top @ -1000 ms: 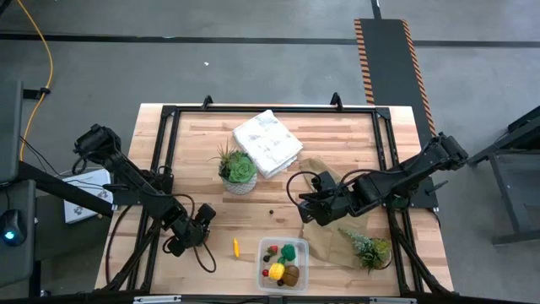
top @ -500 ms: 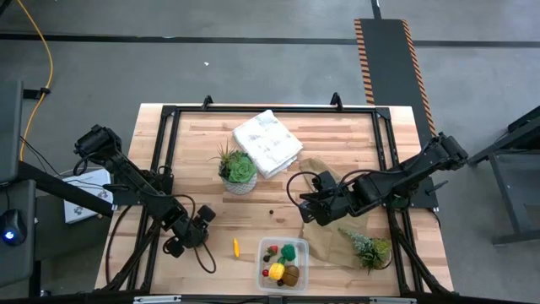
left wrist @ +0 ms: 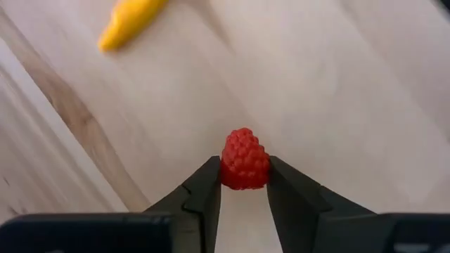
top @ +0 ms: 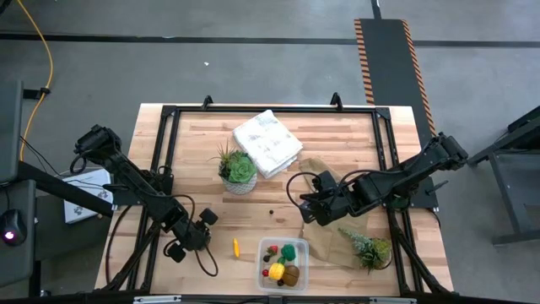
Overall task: Pick and placing Produce into tupperware
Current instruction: Put the red raspberry into the transparent bin
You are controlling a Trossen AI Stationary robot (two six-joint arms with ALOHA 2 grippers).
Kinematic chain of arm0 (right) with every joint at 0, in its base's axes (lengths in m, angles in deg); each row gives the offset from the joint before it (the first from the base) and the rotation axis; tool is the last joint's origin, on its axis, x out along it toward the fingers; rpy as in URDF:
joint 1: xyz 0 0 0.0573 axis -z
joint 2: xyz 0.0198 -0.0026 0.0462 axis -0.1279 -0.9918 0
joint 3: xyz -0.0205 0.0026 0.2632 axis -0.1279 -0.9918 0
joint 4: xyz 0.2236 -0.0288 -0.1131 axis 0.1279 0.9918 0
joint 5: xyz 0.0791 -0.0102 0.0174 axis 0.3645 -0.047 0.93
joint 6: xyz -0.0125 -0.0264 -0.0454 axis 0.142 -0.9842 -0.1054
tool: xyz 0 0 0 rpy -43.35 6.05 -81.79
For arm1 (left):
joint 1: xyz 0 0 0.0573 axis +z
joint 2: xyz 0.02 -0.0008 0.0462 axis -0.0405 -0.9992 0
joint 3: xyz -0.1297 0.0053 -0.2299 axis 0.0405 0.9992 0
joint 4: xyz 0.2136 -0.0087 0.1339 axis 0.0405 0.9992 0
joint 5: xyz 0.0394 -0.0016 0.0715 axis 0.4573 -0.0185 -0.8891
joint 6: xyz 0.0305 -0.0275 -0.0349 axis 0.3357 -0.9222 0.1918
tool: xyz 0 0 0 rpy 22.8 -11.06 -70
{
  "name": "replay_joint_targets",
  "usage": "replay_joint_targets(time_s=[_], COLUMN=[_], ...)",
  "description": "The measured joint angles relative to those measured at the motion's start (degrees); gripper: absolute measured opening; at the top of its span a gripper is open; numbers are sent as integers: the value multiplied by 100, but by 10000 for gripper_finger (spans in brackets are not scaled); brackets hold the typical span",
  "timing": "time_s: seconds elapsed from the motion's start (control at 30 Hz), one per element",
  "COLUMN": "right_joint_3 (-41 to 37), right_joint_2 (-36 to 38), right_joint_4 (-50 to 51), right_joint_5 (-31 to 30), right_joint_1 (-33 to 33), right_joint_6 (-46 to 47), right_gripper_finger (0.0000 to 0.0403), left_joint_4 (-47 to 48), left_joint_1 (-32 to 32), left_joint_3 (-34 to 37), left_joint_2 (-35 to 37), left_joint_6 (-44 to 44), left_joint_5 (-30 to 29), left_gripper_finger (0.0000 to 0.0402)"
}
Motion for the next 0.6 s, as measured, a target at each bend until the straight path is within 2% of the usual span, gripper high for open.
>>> replay_joint_targets(time_s=[0.33, 0.6], right_joint_3=[0, 0], right_joint_2=[0, 0], right_joint_4=[0, 0], right_joint_5=[2, 34], right_joint_1=[1, 1], right_joint_6=[-632, -1587], right_gripper_finger=[149, 149], left_joint_4=[-17, -202], left_joint_1=[12, 522], left_joint_3=[-614, -1186], left_joint_2=[0, 0], left_joint_6=[-417, -1237], left_joint_5=[-514, -681], left_gripper_finger=[74, 89])
